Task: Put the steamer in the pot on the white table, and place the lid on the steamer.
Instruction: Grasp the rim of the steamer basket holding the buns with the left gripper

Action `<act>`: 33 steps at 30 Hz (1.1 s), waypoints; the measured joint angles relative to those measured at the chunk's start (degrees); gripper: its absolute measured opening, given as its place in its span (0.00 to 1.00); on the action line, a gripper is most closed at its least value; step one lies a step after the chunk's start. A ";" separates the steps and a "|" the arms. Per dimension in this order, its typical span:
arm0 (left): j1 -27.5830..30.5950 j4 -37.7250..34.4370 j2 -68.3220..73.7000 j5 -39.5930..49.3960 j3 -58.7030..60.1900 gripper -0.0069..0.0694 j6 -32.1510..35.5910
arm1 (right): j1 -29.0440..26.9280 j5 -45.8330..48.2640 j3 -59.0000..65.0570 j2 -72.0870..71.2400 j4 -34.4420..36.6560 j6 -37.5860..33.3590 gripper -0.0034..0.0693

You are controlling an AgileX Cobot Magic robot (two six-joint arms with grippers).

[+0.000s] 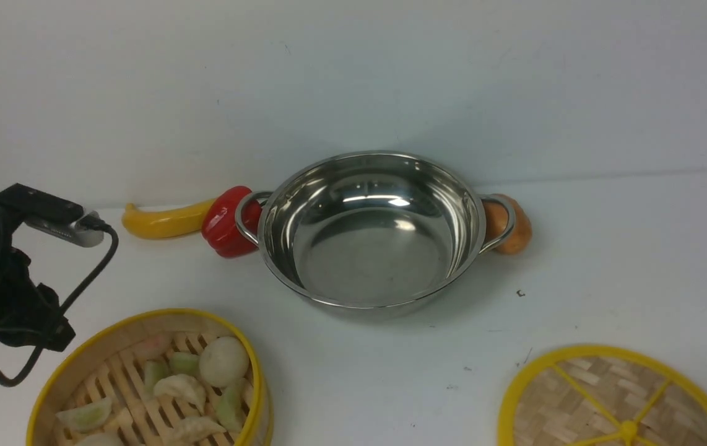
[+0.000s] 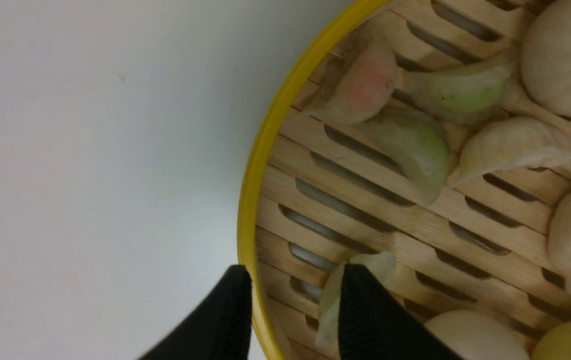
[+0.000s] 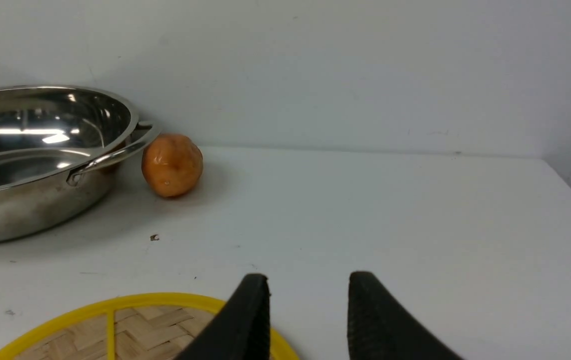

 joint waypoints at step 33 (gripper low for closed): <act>0.00 3.43 11.87 -3.97 -0.76 0.41 -1.37 | 0.00 0.00 0.00 0.07 0.00 0.00 0.38</act>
